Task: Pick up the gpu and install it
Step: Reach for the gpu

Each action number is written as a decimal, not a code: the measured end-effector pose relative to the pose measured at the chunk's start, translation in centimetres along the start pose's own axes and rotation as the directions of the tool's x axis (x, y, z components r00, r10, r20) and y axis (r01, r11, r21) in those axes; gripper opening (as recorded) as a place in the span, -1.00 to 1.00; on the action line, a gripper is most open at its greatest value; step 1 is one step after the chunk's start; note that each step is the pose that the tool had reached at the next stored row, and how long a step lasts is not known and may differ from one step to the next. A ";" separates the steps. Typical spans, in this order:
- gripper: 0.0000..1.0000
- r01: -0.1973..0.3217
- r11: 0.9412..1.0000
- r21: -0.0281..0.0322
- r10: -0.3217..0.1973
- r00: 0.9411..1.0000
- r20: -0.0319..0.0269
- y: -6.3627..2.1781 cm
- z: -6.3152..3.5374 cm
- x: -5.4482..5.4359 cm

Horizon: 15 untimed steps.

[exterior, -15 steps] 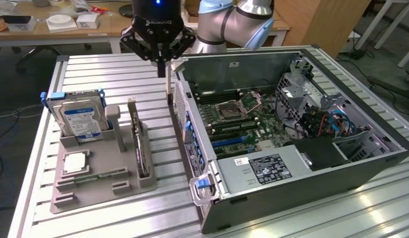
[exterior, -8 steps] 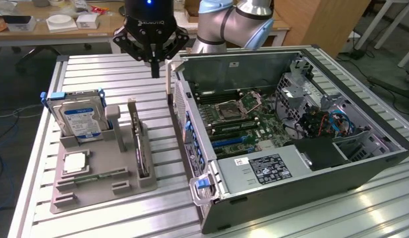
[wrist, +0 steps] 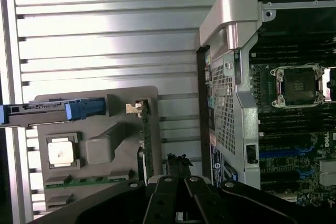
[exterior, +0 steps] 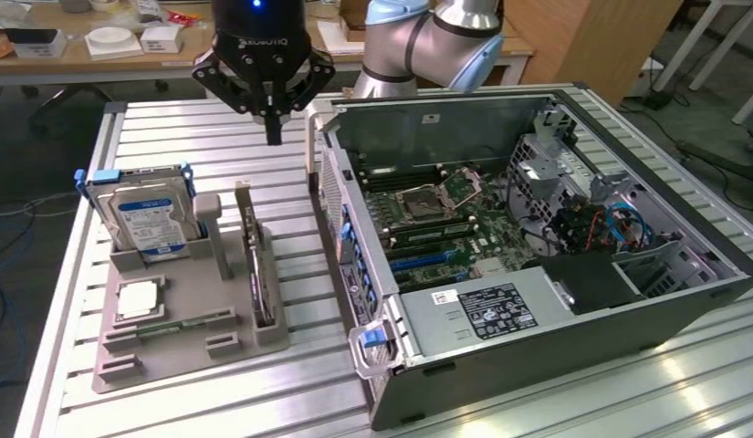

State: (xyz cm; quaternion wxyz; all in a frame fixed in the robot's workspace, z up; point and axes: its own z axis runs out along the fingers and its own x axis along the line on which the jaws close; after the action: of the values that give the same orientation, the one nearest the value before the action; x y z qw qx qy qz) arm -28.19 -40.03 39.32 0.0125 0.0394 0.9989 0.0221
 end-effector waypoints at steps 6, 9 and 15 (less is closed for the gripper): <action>-0.80 -0.001 1.000 0.000 0.001 1.000 0.000 -0.11 -0.02 0.9; -0.80 -0.001 1.000 0.000 0.001 1.000 0.000 -0.17 -0.04 1.3; -0.80 -0.003 1.000 0.000 0.003 1.000 0.000 -0.27 -0.05 2.2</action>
State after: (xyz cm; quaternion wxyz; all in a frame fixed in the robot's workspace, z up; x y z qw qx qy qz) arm -30.39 -40.13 39.31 0.0126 0.0407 0.9988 0.0221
